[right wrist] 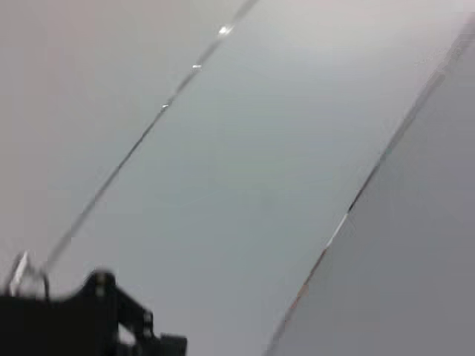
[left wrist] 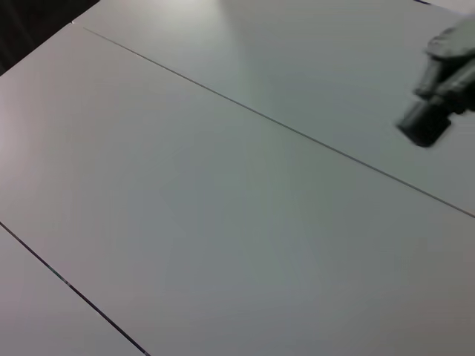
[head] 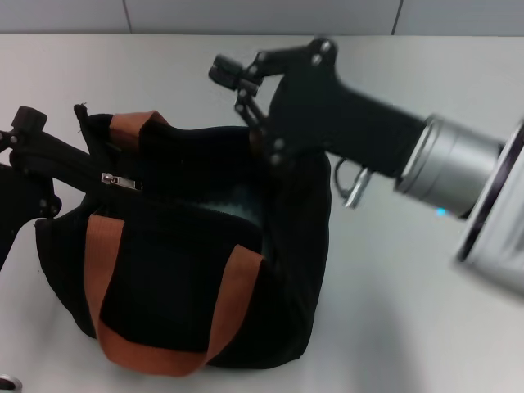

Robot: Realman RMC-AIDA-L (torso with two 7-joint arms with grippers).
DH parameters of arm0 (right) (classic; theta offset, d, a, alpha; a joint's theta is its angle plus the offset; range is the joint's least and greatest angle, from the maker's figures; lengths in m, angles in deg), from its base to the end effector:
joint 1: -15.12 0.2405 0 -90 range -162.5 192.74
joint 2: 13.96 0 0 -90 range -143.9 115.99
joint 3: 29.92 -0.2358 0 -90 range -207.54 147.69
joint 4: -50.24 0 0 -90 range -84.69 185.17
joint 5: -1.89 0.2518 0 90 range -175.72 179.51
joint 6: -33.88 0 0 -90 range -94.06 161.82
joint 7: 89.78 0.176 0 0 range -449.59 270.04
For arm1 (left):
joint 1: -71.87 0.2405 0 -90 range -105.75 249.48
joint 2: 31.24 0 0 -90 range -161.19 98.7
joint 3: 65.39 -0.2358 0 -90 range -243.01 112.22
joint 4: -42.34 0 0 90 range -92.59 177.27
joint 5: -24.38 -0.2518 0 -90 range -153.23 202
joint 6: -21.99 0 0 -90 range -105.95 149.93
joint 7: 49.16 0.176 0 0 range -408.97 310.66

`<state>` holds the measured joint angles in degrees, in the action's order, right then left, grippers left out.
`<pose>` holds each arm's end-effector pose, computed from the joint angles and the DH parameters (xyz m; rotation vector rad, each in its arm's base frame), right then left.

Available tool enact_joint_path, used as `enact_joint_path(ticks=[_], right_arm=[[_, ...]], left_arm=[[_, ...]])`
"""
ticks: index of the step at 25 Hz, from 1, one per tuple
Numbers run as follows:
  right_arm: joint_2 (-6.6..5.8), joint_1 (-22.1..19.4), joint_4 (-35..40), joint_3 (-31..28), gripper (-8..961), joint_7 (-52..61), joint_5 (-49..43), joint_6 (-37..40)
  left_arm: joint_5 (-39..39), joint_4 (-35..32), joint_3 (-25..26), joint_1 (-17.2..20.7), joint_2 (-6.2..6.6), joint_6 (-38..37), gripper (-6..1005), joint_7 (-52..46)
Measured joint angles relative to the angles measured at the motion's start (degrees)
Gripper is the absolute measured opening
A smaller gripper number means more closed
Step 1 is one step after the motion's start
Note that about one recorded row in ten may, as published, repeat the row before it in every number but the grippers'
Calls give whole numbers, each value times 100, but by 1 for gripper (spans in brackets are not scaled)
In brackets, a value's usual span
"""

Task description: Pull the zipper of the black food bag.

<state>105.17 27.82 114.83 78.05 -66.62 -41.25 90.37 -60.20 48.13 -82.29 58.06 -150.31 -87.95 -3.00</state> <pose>0.0792 0.3383 -0.0808 -2.2401 -0.5240 0.9748 -0.3018 0.2353 -0.0126 -1.4386 0.5930 -0.3523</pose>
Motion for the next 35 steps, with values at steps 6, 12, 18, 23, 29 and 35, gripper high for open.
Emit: enact_joint_path(ticks=[6, 12, 18, 23, 29, 35], right_arm=[[-67, 781, 1095, -1836, 95, 6141, -3820, 1162], [-130, 1935, 1305, -2729, 194, 8854, -5721, 2615], [-4, 2579, 1322, -2812, 223, 9373, -6602, 2922], [34, 2789, 1300, -2588, 222, 9318, -6653, 2840], [40, 2898, 1288, -2264, 221, 9238, -6677, 2615], [41, 2997, 1179, -2097, 223, 9206, -6667, 2430]], left_arm=[[-3, 18, -7, 0, -7, -6, 8, -43], [-4, 152, 0, -14, -10, 26, 7, -103], [17, 439, 33, 33, -12, 452, 8, -442], [34, 594, 204, 174, -11, 763, 8, -581], [38, 590, 240, 392, -11, 879, 7, -552], [26, 548, 225, 497, -11, 1016, 7, -526]])
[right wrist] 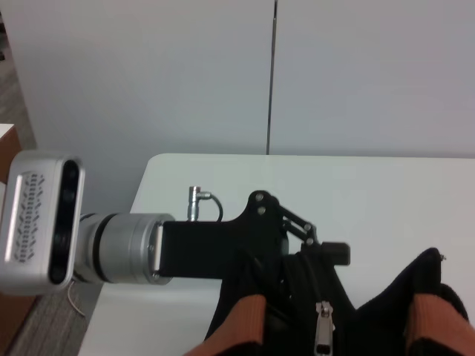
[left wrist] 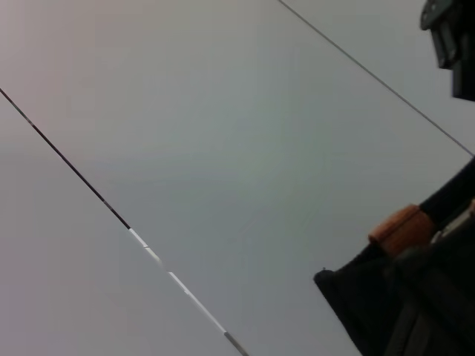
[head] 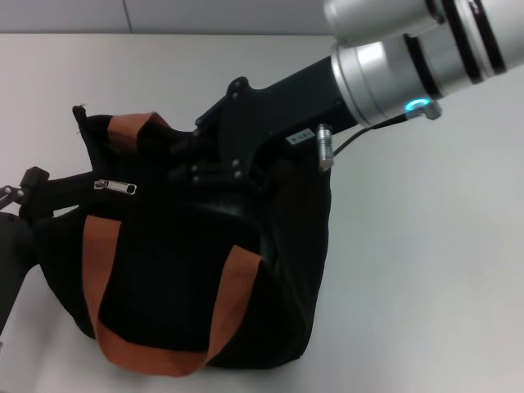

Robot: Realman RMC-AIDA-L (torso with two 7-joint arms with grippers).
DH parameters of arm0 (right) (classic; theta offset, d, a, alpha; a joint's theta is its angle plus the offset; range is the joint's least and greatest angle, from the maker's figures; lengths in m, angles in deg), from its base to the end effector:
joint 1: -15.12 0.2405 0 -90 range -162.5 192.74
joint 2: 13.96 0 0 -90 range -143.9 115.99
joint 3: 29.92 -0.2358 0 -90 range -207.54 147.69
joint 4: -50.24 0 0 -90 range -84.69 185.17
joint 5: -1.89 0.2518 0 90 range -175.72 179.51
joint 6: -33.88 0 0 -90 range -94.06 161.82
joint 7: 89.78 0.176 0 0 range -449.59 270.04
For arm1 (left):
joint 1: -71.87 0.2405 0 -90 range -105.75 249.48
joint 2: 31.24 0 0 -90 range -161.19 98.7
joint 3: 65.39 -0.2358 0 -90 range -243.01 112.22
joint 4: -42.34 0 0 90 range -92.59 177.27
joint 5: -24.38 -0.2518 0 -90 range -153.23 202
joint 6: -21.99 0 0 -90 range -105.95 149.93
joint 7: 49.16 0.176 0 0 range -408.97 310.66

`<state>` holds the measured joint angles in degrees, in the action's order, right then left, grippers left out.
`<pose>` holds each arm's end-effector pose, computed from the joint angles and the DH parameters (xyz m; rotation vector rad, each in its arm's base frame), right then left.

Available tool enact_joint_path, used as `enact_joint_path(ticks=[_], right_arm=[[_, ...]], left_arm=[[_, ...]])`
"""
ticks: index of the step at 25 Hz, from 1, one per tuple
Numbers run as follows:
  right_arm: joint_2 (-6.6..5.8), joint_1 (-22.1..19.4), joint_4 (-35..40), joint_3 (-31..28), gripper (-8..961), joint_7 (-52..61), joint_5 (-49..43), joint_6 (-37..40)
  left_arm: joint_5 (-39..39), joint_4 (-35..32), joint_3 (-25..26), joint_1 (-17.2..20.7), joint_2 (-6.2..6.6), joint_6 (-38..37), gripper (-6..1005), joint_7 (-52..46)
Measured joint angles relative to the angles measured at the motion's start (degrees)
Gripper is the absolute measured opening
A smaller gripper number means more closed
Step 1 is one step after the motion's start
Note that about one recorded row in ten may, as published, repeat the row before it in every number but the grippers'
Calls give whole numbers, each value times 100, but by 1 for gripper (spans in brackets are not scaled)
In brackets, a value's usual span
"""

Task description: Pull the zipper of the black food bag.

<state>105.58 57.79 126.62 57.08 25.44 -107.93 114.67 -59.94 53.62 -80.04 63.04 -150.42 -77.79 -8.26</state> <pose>-0.0052 0.3575 -0.0667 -3.1241 -0.0819 0.2955 -0.3361 0.2144 -0.0428 -1.5903 0.2714 -0.2714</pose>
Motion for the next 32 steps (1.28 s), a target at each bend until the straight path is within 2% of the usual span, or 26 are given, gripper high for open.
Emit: enact_joint_path(ticks=[8, 9, 14, 25, 29, 32], right_arm=[[9, 625, -537, 95, 227, 437, 4, -154], [9, 807, -677, 126, 246, 524, -18, -181], [17, 1124, -1016, 387, 338, 577, -20, -396], [35, 1335, -1375, 1173, 339, 597, 12, -1072], [35, 1268, -1294, 1392, 233, 545, 12, -1265], [35, 1232, -1232, 1405, 194, 517, 12, -1296]], left_arm=[[-23, 39, -38, -12, 0, -22, 8, 58], [-26, 52, -42, -18, 0, -35, 8, 104], [-50, 74, -72, -20, -1, -123, 7, 153], [-50, 76, -78, -25, 0, -191, 7, 156], [-49, 76, -117, -41, 0, -207, 8, 155], [-48, 76, -125, -46, 0, -210, 8, 153]])
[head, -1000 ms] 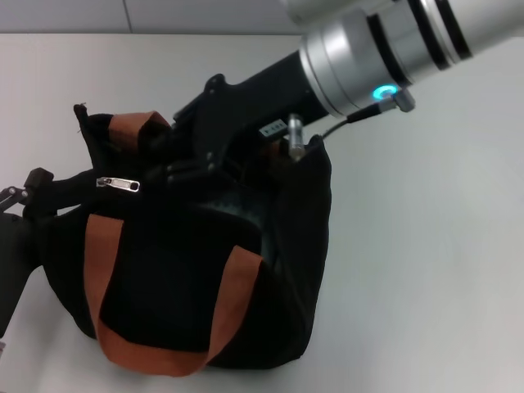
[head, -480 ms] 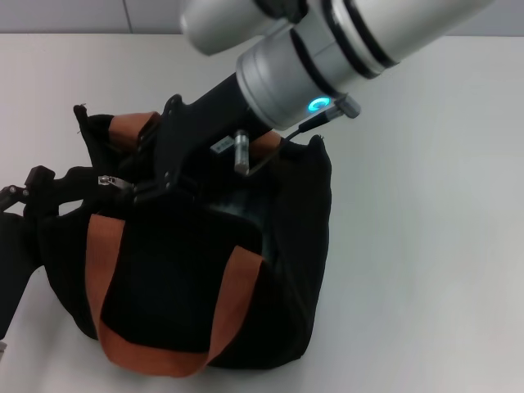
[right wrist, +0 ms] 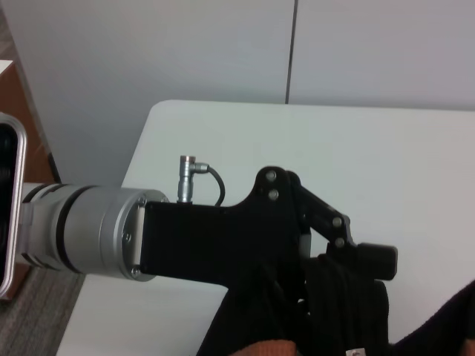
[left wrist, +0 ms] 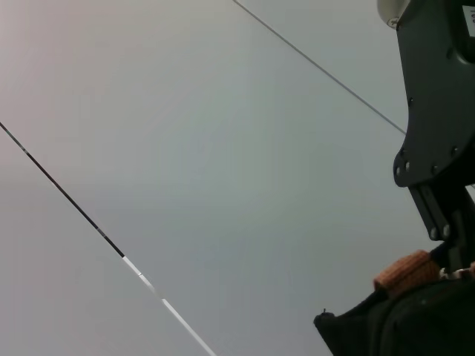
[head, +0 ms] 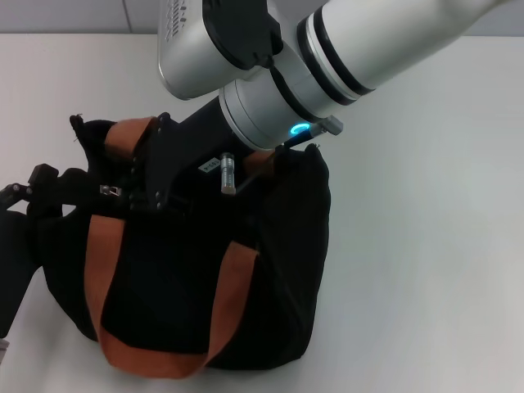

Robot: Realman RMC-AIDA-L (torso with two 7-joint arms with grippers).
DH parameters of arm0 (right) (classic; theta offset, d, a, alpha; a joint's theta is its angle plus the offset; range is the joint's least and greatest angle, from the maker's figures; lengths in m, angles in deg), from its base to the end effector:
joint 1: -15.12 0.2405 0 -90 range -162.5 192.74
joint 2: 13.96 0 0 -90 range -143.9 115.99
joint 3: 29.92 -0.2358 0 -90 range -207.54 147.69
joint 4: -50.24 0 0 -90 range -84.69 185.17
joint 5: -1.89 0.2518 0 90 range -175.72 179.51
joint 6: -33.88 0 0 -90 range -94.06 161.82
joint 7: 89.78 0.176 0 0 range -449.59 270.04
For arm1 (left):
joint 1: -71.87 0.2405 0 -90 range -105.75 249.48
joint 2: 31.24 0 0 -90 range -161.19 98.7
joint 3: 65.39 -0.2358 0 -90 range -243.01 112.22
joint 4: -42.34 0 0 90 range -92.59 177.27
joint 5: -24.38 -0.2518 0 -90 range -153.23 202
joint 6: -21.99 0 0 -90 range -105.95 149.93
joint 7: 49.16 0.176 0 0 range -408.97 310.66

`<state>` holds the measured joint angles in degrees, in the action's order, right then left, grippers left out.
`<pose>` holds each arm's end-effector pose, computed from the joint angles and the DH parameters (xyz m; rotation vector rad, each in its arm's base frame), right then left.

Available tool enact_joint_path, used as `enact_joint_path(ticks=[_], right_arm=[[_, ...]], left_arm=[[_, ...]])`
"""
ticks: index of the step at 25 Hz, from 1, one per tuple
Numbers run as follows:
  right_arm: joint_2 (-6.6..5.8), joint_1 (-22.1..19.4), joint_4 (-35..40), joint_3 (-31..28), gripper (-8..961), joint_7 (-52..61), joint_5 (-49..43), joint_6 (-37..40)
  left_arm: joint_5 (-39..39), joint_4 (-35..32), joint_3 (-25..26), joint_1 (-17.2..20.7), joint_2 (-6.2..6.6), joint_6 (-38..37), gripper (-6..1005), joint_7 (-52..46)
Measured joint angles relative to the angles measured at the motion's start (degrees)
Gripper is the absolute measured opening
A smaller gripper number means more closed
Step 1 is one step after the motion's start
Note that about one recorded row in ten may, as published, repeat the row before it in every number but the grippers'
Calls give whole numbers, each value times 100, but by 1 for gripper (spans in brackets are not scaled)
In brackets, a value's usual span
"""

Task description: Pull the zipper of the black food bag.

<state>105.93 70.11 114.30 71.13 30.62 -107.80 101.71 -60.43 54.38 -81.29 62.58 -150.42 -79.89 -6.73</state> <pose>-0.0330 0.3501 -0.1451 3.1096 0.1268 -0.0958 -0.3259 0.2122 -0.0448 -1.5831 0.3162 -0.3040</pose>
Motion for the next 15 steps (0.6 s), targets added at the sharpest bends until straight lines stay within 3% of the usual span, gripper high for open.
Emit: enact_joint_path(ticks=[6, 15], right_arm=[[-1, -171, 263, -51, 116, -92, -25, 13], [-36, -352, 491, -116, 88, -83, -85, 245]], left_arm=[[0, 0, -24, 1, 0, -48, 8, -2], [-2, 0, -54, 2, 0, -82, 7, -6]])
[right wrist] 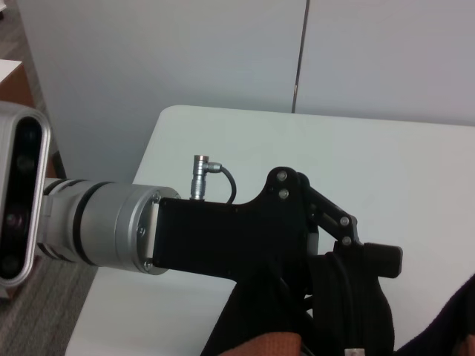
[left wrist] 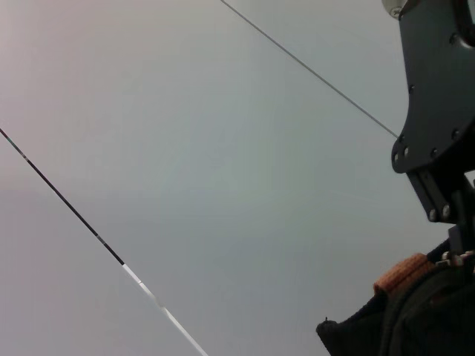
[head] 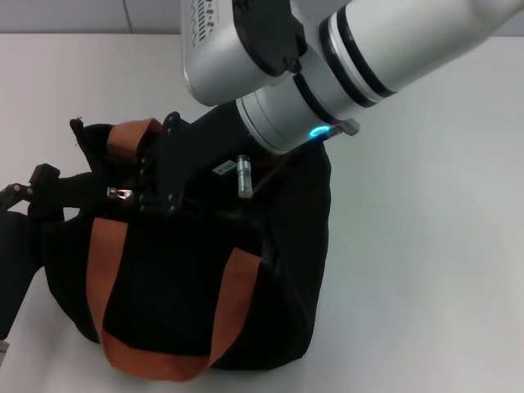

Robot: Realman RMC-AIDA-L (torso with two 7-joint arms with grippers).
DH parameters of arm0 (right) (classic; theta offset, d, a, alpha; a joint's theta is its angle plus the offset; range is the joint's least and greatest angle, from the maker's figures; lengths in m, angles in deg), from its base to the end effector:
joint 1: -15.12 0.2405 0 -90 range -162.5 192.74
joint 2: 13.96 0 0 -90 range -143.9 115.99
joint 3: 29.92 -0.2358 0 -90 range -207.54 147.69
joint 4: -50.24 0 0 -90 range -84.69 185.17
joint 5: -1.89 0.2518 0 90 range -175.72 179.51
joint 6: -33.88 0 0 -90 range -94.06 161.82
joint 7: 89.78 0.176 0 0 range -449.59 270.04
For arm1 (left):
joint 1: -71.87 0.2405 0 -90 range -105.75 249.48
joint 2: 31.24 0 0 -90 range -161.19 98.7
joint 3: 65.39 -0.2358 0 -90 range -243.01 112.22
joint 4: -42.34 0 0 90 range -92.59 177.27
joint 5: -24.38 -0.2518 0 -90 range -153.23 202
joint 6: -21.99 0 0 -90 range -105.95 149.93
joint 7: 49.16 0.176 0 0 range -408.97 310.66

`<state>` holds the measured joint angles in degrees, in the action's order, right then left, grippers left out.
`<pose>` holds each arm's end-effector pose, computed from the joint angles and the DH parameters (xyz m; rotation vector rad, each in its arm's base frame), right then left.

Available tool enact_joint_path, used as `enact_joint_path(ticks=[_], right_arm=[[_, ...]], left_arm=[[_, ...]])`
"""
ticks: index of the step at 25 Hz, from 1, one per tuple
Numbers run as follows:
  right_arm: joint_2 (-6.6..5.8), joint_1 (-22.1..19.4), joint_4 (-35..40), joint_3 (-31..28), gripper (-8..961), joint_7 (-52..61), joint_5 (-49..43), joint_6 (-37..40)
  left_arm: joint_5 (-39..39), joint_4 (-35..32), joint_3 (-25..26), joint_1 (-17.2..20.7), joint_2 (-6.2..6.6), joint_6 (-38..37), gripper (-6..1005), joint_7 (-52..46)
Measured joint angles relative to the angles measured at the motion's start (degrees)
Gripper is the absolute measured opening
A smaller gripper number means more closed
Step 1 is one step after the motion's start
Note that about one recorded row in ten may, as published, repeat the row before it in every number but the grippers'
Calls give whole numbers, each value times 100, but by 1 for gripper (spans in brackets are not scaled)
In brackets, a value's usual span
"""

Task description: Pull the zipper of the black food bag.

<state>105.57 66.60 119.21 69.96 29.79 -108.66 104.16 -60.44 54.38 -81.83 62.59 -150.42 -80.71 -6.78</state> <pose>-0.0304 0.3456 -0.1307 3.1097 0.1656 -0.1226 -0.3236 0.2107 -0.0444 -1.5805 0.3255 -0.3184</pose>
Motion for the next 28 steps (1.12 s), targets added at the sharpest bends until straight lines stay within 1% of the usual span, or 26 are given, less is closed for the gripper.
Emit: enact_joint_path(ticks=[2, 7, 12, 19, 22, 28], right_arm=[[0, -71, 15, -167, 80, 30, 7, 33], [-5, -97, -36, -379, 58, 227, 37, 41], [-12, -59, -40, -369, 73, 274, 3, 46], [-11, 30, -46, -329, 40, 274, -41, 119], [-3, 98, -44, -323, 26, 310, -214, 218], [0, 94, 49, -348, 0, 465, -420, 417]], left_arm=[[1, -3, 0, -4, 0, 0, 7, -1], [2, -10, 0, -5, 0, -9, 7, -1], [2, -6, -14, -25, 0, -16, 8, -1], [3, -3, -77, -30, 0, -90, 8, -1], [1, -10, -80, -29, 0, -143, 8, -1], [-1, -22, -75, -26, 0, -149, 7, -1]])
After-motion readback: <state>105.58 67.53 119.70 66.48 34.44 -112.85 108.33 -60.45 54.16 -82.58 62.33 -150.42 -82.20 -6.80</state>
